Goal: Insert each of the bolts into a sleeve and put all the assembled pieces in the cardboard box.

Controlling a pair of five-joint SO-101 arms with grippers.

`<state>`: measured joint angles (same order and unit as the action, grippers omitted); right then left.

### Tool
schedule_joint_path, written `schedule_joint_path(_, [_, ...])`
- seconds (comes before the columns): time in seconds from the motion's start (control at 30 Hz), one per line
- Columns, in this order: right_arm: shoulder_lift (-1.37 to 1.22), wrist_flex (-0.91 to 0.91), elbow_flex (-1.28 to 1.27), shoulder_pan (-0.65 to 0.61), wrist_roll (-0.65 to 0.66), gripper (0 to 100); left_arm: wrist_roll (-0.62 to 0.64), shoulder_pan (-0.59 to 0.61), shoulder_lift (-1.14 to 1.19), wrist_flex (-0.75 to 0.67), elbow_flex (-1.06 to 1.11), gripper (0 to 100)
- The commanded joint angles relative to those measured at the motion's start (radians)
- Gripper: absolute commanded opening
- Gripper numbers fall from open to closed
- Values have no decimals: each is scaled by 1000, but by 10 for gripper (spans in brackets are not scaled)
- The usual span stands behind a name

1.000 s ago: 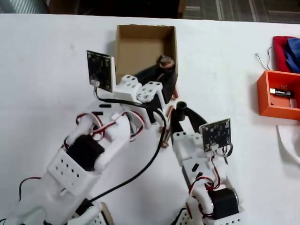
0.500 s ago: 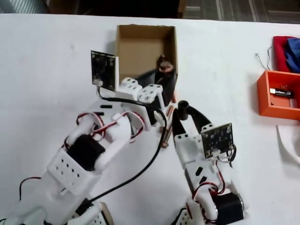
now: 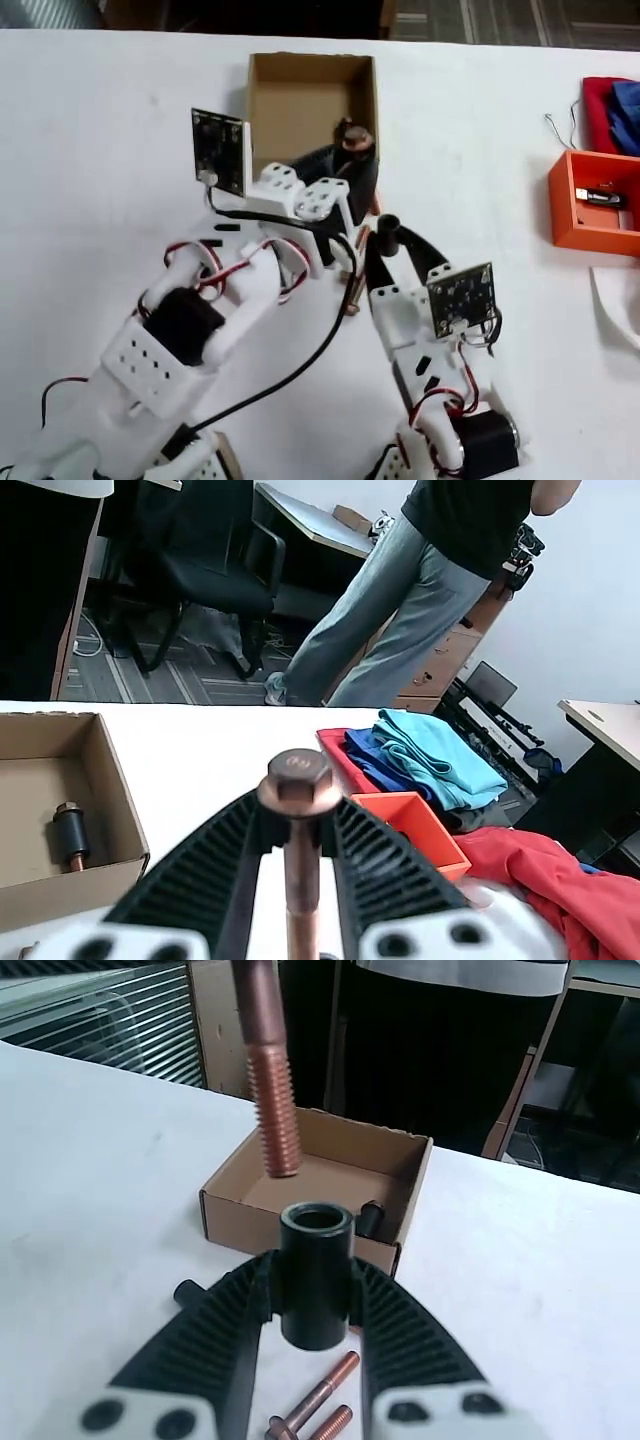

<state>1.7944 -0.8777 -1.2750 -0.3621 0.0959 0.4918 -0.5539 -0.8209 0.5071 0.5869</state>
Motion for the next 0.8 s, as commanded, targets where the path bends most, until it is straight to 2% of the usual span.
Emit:
schedule_joint_path(0.0, [8, 22, 5, -19, 9, 22, -2, -9, 0, -32, -27, 27])
schedule_joint_path(0.27, [8, 24, 3, -15, 14, 22, 3, -9, 0, -20, -25, 27])
schedule_joint_path(0.5, [7, 25, 3, -15, 14, 22, -2, -55, 2, 60, -24, 27])
schedule_joint_path(0.77, [7, 25, 3, -15, 15, 22, -3, -51, -2, 52, 104, 27])
